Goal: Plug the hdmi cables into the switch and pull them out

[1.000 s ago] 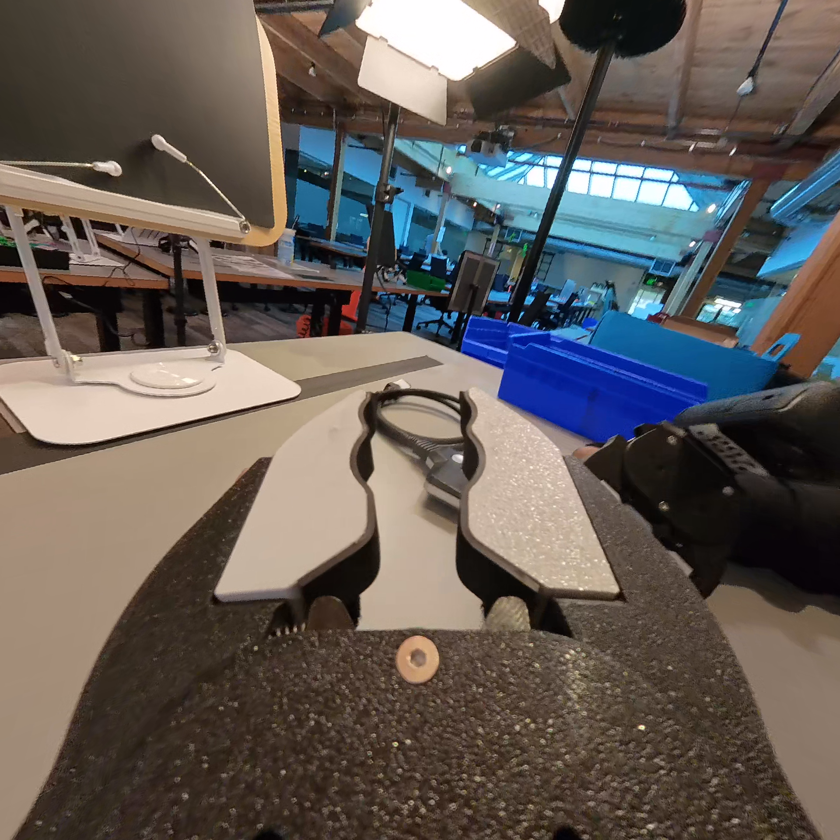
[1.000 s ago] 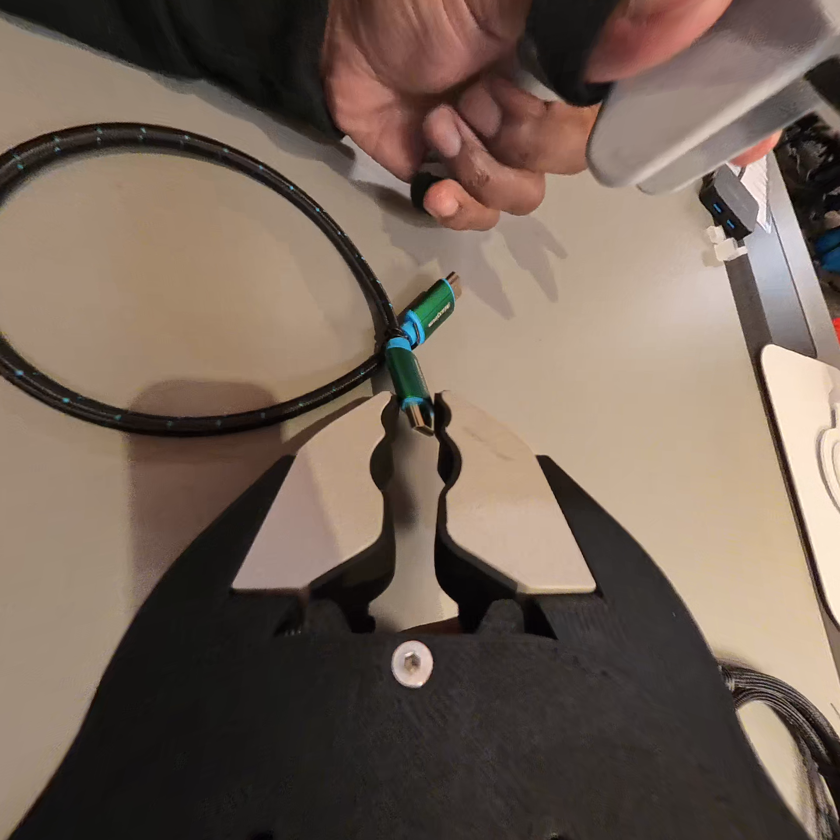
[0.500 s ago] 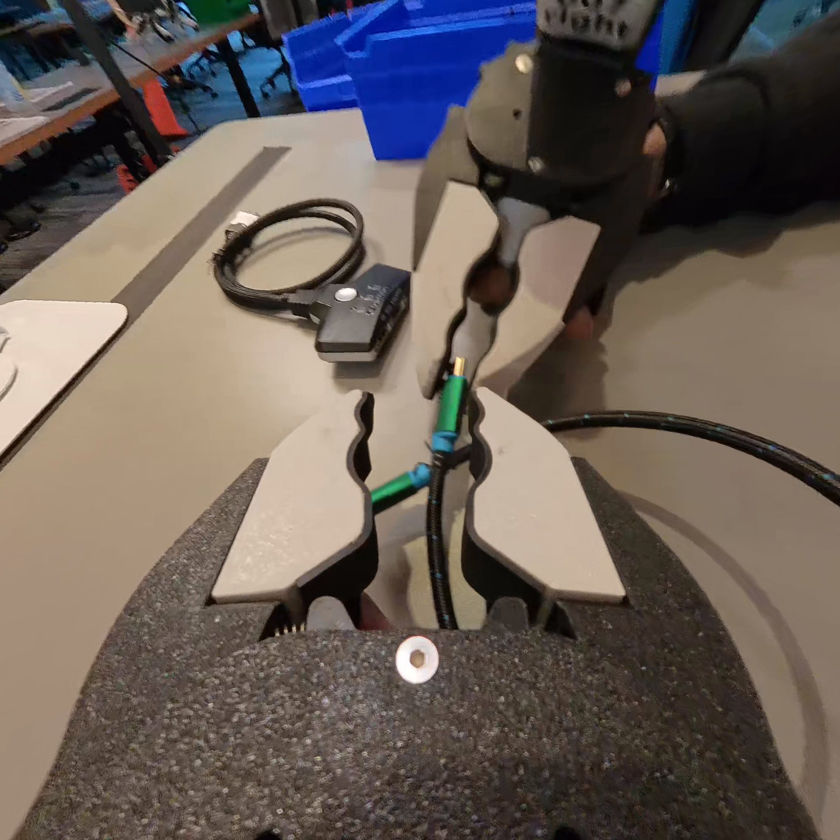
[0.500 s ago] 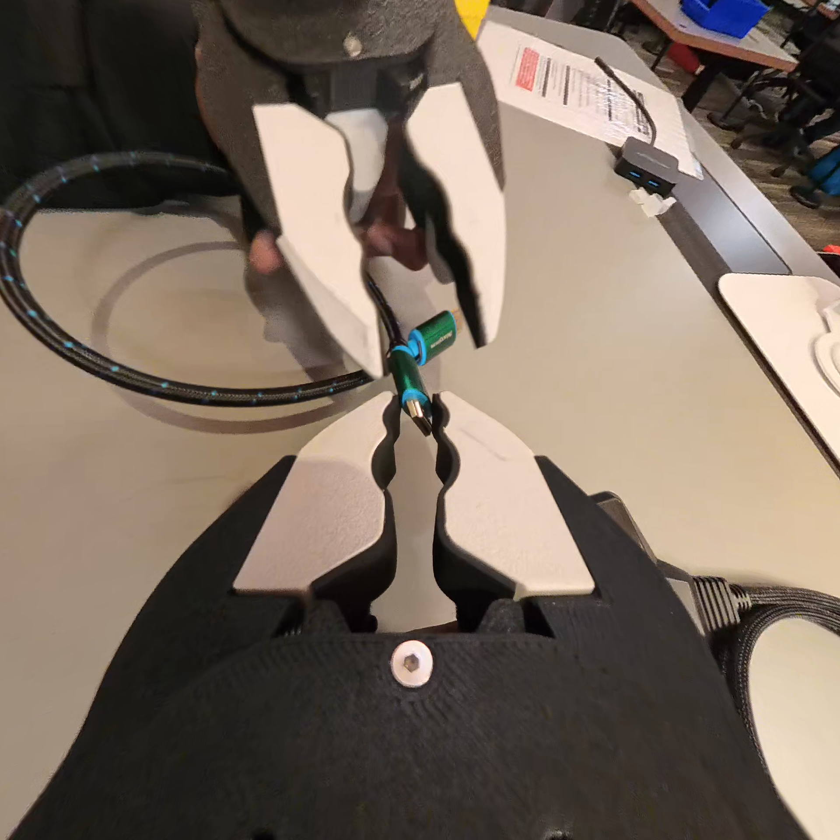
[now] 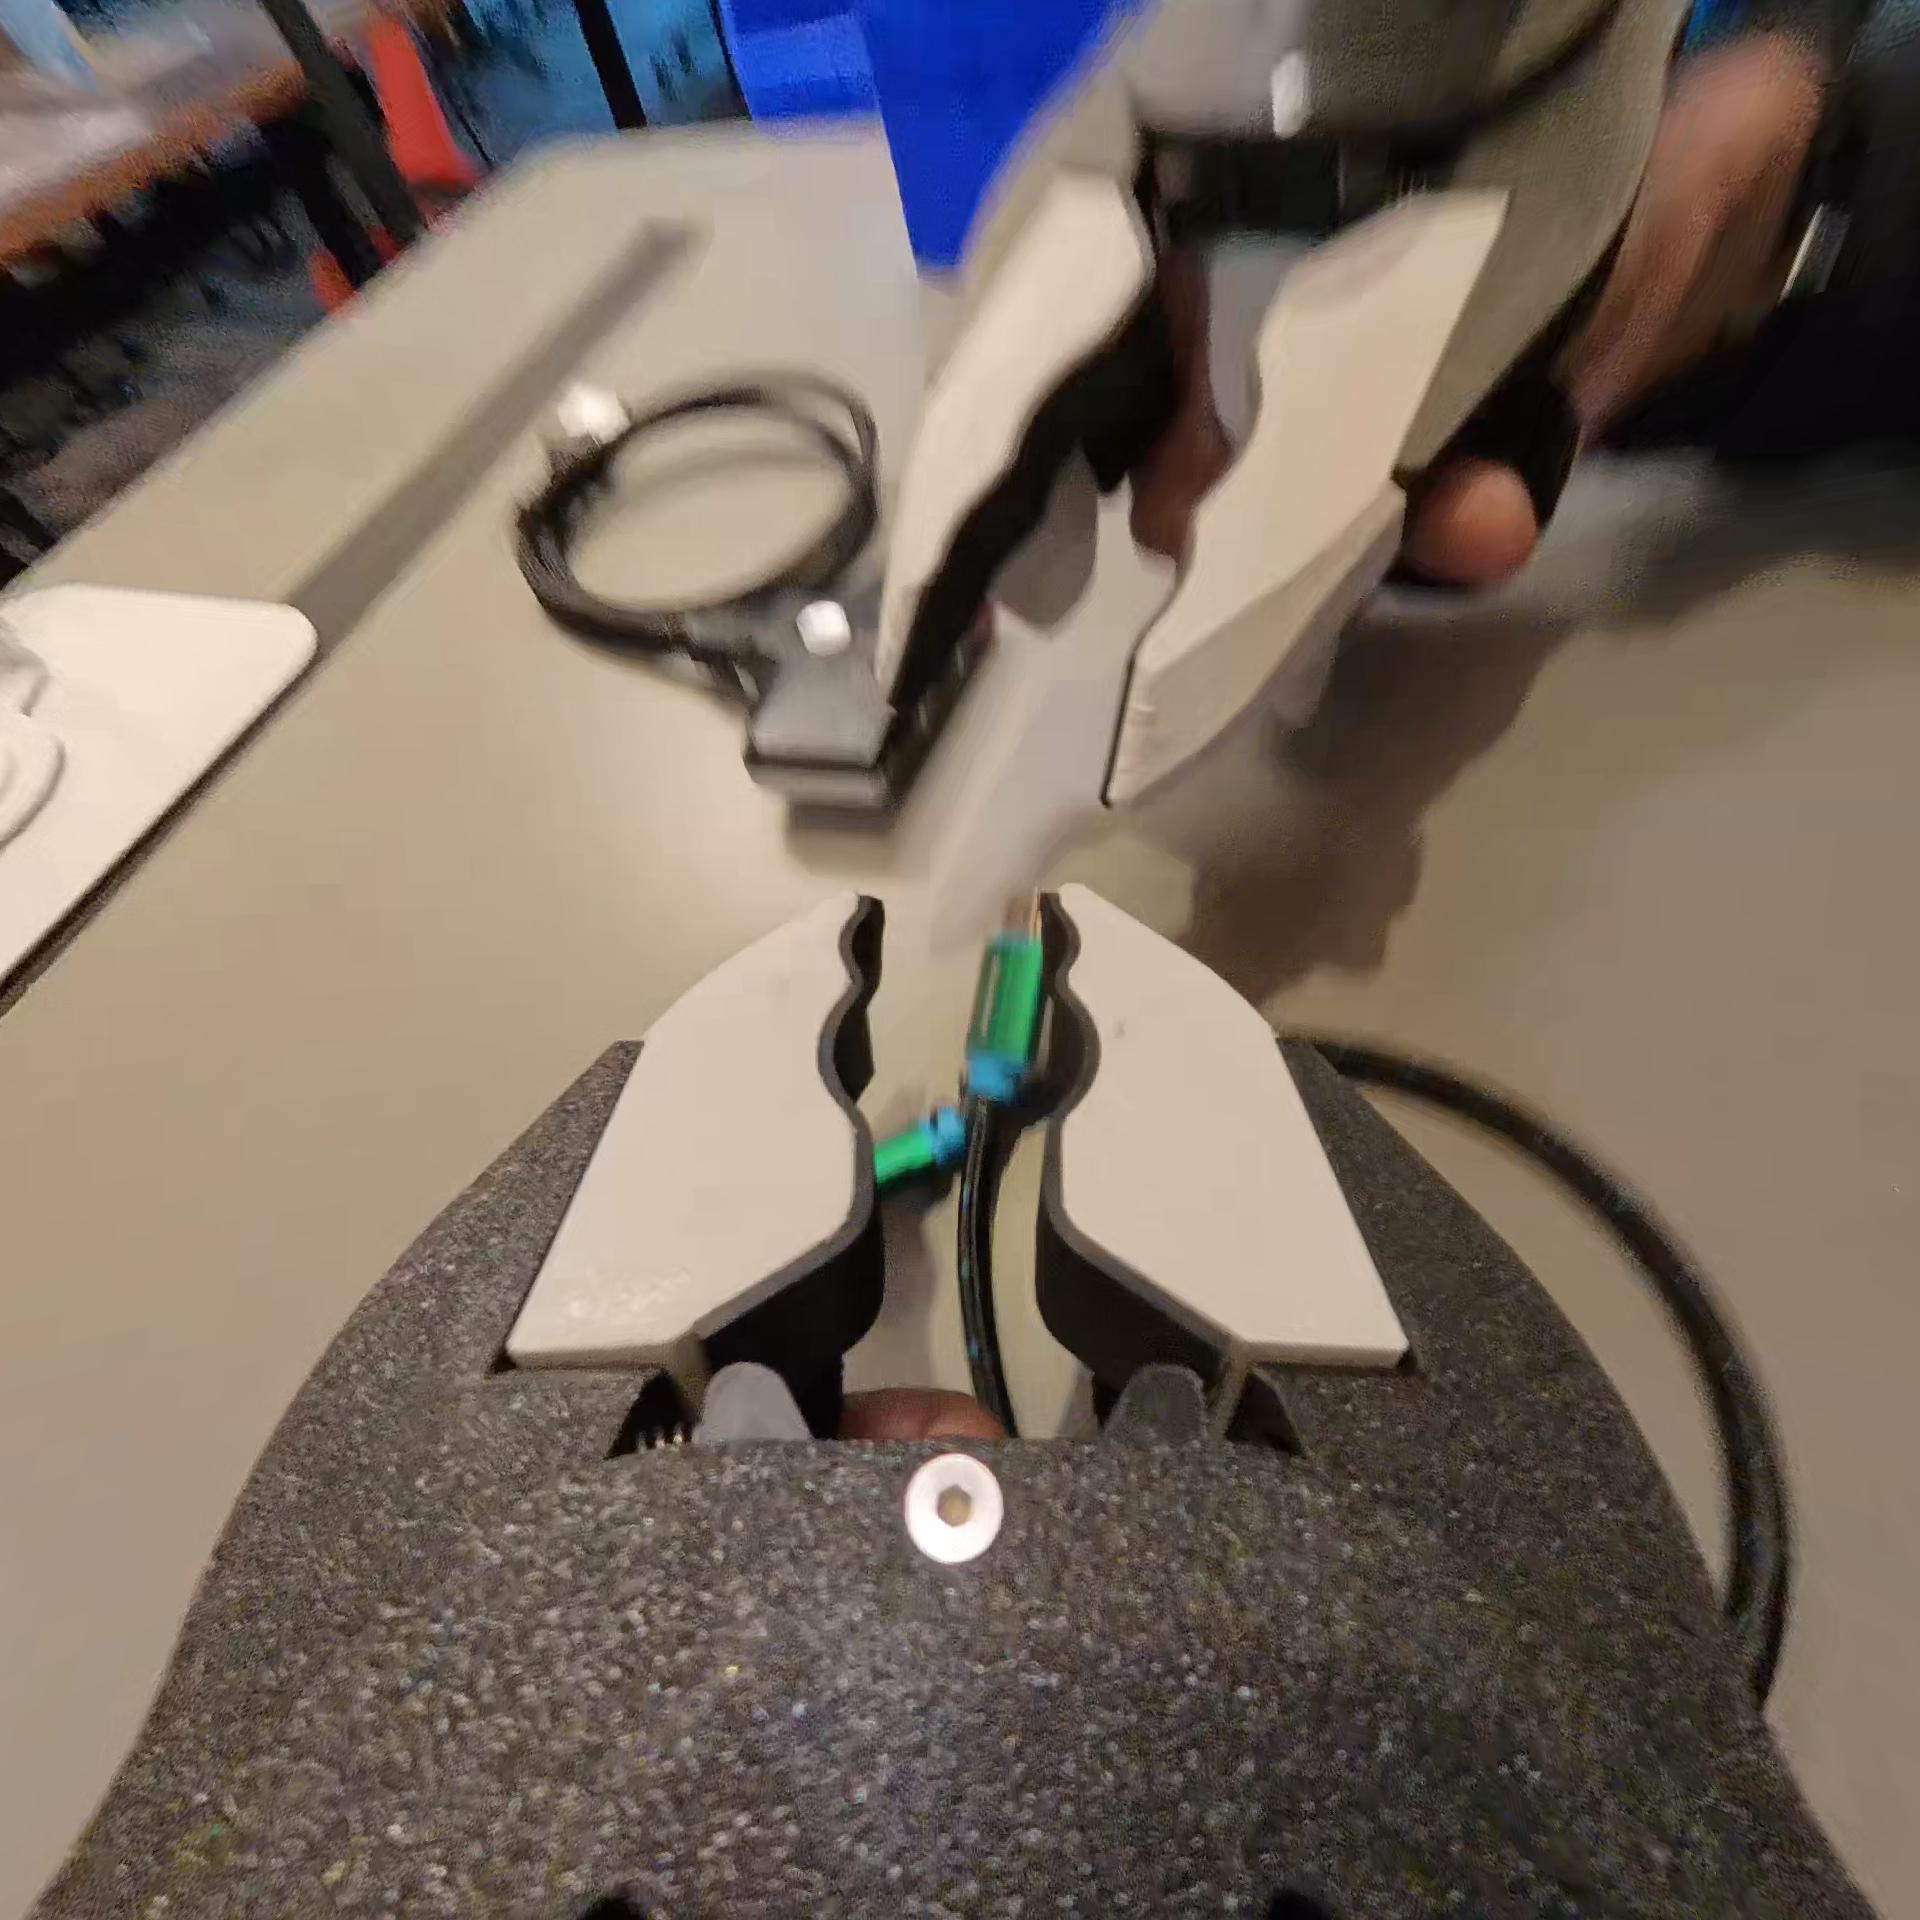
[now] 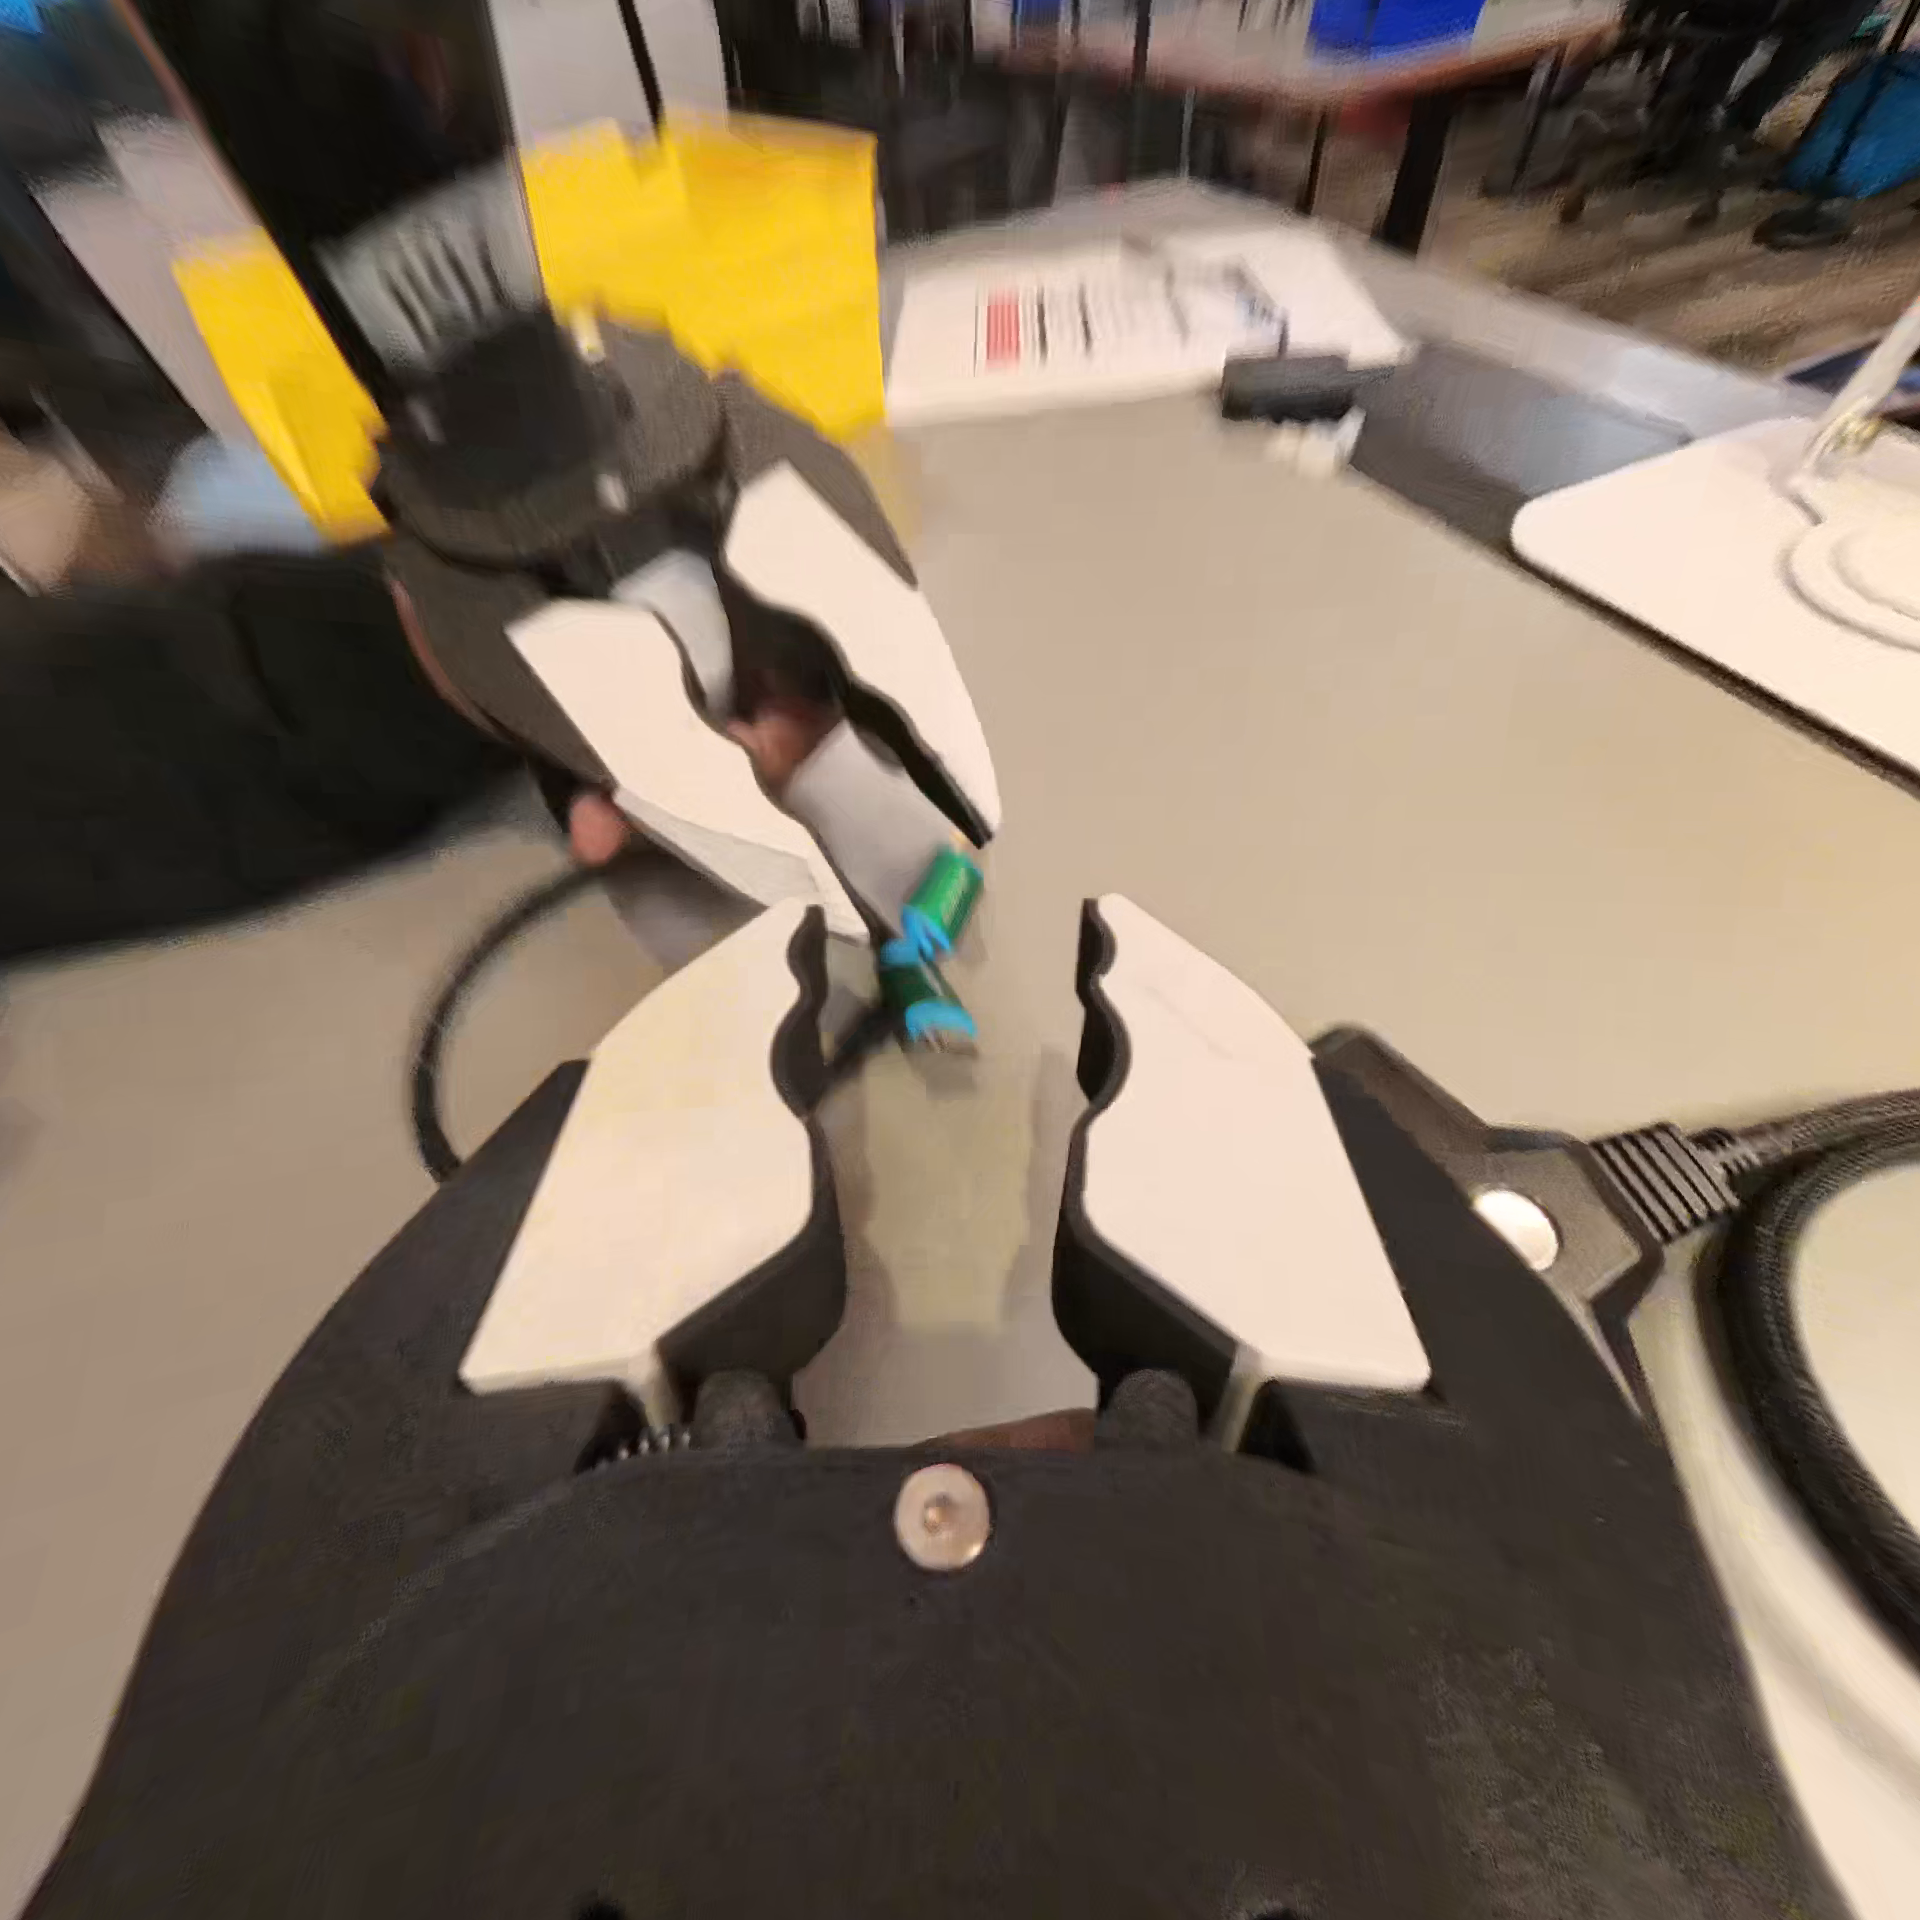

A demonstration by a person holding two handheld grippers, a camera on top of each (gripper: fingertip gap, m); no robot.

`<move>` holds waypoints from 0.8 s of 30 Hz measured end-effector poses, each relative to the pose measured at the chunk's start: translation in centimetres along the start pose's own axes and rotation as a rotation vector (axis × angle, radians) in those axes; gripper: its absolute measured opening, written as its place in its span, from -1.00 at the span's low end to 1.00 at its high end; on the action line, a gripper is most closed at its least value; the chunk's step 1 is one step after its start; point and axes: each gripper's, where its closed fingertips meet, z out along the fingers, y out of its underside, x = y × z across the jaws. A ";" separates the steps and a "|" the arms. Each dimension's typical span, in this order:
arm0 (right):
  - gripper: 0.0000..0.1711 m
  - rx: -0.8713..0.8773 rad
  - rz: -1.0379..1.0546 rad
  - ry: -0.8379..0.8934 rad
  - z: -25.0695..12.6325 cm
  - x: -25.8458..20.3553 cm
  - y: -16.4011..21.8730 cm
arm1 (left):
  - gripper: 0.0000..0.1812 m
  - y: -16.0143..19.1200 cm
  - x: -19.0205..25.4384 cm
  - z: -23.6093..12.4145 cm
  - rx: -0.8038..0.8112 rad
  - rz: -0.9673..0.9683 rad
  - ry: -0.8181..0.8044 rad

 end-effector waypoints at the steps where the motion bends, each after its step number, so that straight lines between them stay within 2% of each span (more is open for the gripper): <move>1: -0.42 0.096 0.073 -0.024 -0.7 -0.1 -1.7 | -0.66 -2.0 -0.3 -0.7 0.118 -0.079 0.007; 4: -0.33 0.445 0.287 -0.105 -3.1 -0.1 -7.3 | -0.67 -8.9 -1.0 -4.3 0.589 -0.361 0.091; 6: -0.28 0.679 0.424 -0.148 -4.8 0.2 -10.4 | -0.66 -11.9 -0.9 -6.6 0.883 -0.517 0.178; 8: -0.23 0.892 0.554 -0.166 -6.3 0.9 -12.3 | -0.62 -12.9 -0.2 -6.7 1.032 -0.629 0.253; 10: -0.17 1.001 0.599 -0.088 -7.0 2.1 -12.7 | -0.54 -13.0 0.5 -5.5 1.059 -0.685 0.272; 12: -0.14 1.092 0.598 0.010 -8.2 3.3 -12.9 | -0.53 -12.5 0.4 -4.6 1.061 -0.706 0.210; 15: -0.12 1.182 0.611 -0.014 -9.4 3.7 -13.7 | -0.48 -12.9 1.4 -4.0 1.077 -0.699 0.223; 18: -0.13 1.202 0.609 -0.019 -9.4 3.6 -14.0 | -0.44 -13.5 1.7 -3.9 1.083 -0.604 0.152; 20: -0.24 1.203 0.580 -0.037 -9.4 3.2 -14.4 | -0.43 -13.8 1.9 -3.9 1.074 -0.569 0.146; 24: -0.45 1.187 0.513 -0.109 -9.2 1.8 -15.9 | -0.43 -14.2 2.6 -4.0 1.113 -0.638 0.231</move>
